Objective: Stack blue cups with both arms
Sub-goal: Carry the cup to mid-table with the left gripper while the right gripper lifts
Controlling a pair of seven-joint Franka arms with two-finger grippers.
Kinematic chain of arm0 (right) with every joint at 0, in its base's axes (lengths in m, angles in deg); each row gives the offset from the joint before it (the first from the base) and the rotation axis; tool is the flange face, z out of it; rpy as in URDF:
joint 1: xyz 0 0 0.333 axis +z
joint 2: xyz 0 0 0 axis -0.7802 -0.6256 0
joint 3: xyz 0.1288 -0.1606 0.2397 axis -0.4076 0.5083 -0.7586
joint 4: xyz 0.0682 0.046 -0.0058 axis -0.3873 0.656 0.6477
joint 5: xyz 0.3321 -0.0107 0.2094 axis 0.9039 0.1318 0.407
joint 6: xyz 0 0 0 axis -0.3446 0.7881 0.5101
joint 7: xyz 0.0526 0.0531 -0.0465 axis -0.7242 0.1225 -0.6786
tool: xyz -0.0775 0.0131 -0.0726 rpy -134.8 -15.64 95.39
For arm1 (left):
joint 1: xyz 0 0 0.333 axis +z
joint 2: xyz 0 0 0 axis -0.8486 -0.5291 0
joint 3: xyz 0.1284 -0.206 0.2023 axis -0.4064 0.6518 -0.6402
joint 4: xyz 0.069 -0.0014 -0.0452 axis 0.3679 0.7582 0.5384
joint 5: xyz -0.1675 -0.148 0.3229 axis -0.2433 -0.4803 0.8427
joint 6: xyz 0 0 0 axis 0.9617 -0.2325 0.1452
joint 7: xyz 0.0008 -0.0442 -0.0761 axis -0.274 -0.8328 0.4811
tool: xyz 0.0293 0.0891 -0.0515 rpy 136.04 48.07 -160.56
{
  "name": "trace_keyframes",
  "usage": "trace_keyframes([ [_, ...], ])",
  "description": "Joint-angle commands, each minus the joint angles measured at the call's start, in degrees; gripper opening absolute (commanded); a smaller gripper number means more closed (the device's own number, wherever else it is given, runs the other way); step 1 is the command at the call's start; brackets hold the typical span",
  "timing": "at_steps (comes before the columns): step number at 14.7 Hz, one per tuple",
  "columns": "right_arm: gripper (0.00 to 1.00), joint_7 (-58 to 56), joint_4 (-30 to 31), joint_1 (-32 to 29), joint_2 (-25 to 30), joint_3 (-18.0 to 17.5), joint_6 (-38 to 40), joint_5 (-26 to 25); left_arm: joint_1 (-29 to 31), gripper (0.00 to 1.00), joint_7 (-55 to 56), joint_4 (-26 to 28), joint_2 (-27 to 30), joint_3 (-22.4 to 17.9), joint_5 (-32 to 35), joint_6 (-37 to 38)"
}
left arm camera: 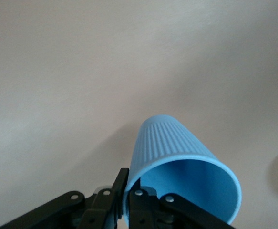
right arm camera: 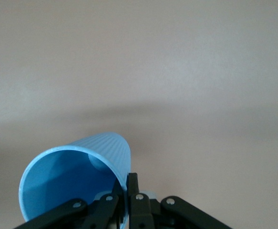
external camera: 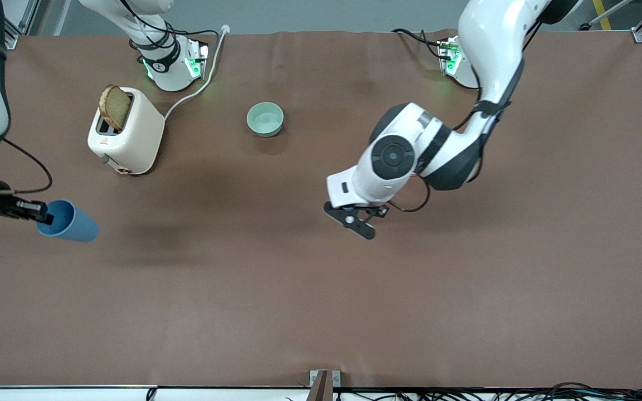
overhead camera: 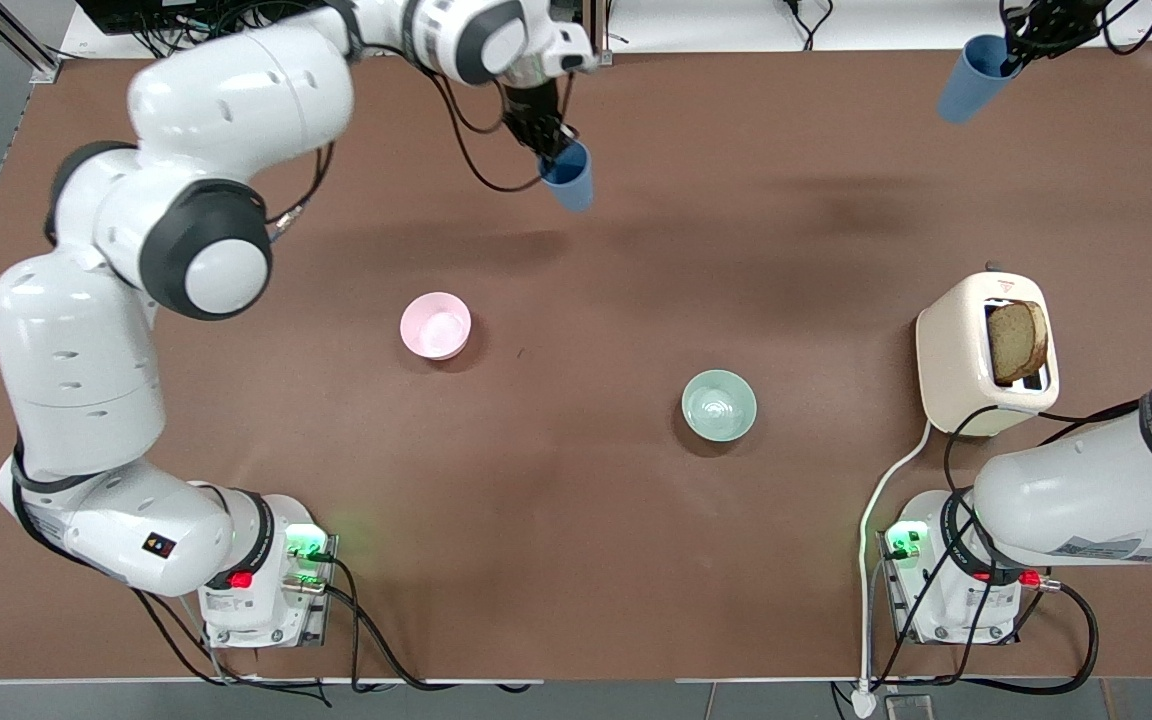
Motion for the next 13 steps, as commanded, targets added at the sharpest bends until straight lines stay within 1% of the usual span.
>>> trace_keyframes([
  [1,0.01,3.4,2.5,2.0,6.3,0.1,3.9,-2.0,-3.6,0.0,-0.4,-2.4,-4.1,-1.4,1.1,-2.9],
  [4,0.01,5.3,2.5,3.3,9.8,0.0,7.9,-2.4,-7.3,0.01,0.3,-2.4,-7.2,-3.6,1.4,-7.1],
  [7,0.01,5.5,1.7,3.9,10.3,-0.1,8.3,-2.4,-10.5,0.02,2.2,-2.4,-8.5,-5.5,1.5,-8.7],
  [8,0.01,5.8,1.3,3.9,10.0,-0.1,8.3,-2.4,-11.1,0.09,3.3,-2.2,-8.5,-5.7,1.5,-8.7],
  [9,0.01,5.8,0.8,3.9,9.8,-0.1,8.1,-2.3,-11.4,0.42,3.9,-2.1,-8.5,-5.7,1.7,-8.7],
  [10,0.01,5.8,0.3,3.9,9.8,-0.1,8.2,-2.3,-11.4,0.83,3.9,-1.9,-8.3,-5.7,1.8,-8.7],
  [11,0.01,5.8,-0.1,3.9,9.8,-0.1,8.2,-2.3,-11.3,1.0,3.9,-1.9,-7.8,-5.7,2.1,-8.5],
  [13,0.01,5.8,-0.1,3.9,9.7,-0.1,8.1,-2.3,-10.5,1.0,3.8,-2.0,-5.3,-5.6,2.1,-8.0],
])
